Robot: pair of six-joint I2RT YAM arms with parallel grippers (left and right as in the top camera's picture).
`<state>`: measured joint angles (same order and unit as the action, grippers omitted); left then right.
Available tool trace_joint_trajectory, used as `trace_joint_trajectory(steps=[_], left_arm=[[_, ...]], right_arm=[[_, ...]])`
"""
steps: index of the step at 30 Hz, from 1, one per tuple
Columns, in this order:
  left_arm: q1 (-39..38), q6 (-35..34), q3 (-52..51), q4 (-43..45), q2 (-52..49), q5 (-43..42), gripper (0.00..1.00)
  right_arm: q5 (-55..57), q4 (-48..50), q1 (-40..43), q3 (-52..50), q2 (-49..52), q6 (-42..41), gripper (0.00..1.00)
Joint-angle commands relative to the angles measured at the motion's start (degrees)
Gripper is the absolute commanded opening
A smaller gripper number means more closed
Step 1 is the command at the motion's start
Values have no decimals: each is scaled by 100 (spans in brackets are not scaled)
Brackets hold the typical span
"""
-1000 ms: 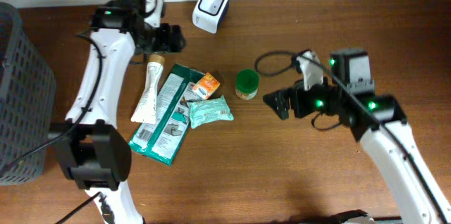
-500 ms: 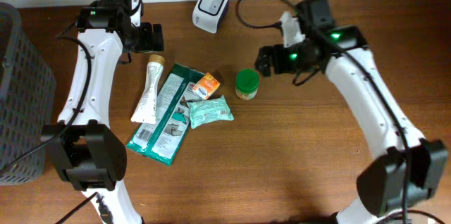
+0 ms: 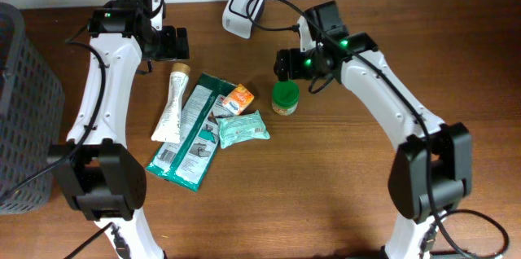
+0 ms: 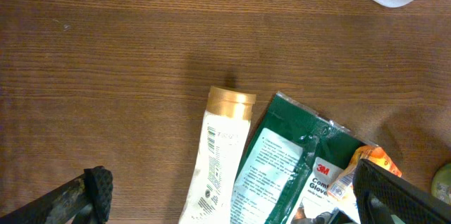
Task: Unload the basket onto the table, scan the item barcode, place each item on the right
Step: 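Lower the right gripper onto the green-lidded jar and grasp it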
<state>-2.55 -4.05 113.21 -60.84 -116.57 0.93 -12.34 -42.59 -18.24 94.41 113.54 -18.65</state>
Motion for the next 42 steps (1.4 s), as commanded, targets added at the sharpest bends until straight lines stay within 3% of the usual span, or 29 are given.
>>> trace_joint_trajectory(steps=[1,7,14,21,32,36,42], left_arm=[[22,72,107,7,162,55,99],[22,70,107,7,162,55,99],[22,72,107,7,162,55,100],[22,72,107,7,164,55,99],[22,72,107,7,164,55,99],[22,72,107,7,162,55,99],[22,70,107,7,164,55,100]], right_arm=[[372,-70,-343,68,337,-1408,84],[1032,-262,-590,70,483,-1812,84],[1060,-308,-625,63,632,-1735,84],[911,-380,-796,66,686,4,84],[916,-879,-793,376,435,669,57],[916,-1685,-796,861,413,2076,53],[916,-2387,-796,955,415,4955,55]])
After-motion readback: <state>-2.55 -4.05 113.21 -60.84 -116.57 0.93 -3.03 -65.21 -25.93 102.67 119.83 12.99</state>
